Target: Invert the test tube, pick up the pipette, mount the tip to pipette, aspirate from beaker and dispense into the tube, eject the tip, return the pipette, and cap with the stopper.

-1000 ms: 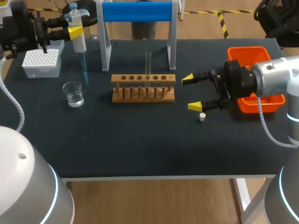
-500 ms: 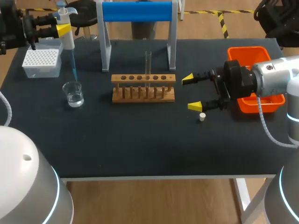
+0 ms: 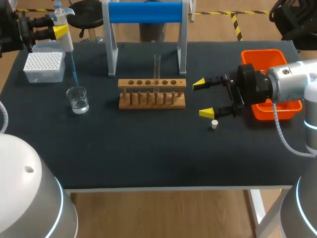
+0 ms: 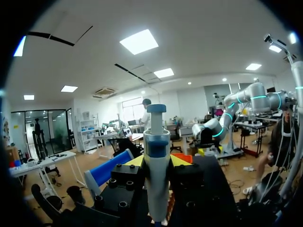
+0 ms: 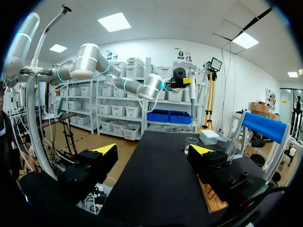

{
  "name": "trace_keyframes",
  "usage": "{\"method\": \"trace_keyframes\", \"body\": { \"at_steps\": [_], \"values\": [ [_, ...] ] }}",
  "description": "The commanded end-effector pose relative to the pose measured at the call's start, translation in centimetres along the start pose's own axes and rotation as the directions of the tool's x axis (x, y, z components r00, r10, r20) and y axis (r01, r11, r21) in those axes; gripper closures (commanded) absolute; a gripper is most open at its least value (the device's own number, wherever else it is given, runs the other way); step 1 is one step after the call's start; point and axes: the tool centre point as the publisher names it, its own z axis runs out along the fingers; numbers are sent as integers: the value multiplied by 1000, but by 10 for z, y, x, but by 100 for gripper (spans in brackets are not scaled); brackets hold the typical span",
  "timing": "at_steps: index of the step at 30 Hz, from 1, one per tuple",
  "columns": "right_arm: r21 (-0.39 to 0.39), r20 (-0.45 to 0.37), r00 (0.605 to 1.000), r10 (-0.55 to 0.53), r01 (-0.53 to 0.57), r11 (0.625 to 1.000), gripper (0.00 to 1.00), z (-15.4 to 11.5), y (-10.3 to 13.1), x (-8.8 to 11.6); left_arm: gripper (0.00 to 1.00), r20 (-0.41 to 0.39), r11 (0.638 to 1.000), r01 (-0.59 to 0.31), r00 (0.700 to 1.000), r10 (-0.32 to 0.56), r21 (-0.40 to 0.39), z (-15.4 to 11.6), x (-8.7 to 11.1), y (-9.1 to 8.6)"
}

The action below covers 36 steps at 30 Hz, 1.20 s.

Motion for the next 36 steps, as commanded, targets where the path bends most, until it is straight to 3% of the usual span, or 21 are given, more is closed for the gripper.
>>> {"method": "trace_keyframes", "body": {
  "at_steps": [1, 36],
  "values": [
    [2, -1, 1000, 0, 0, 1000, 0, -1, 0, 0, 100, -8, 1000, 9, 1000, -9, 5, -2, -7, 4],
    [2, -1, 1000, 0, 0, 1000, 0, -1, 0, 0, 100, 14, 999, 47, 999, -47, -2, -2, -5, 10]
  ]
}}
